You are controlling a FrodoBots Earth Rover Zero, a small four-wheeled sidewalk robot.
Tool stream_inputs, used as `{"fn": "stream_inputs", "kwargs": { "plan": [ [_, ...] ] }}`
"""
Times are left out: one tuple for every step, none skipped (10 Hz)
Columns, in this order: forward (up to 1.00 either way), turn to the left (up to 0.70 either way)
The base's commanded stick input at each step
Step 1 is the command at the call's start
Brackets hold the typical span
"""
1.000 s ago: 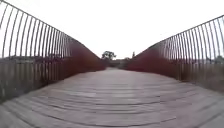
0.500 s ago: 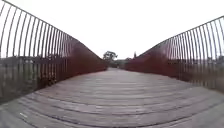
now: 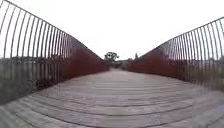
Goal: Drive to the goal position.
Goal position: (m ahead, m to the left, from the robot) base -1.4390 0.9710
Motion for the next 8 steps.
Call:
{"fn": "stream_inputs", "kwargs": {
  "plan": [
    [1.0,0.0],
    [1.0,0.0],
    [1.0,0.0],
    [1.0,0.0],
    [1.0,0.0],
    [1.0,0.0],
    [1.0,0.0],
    [1.0,0.0]
  ]
}}
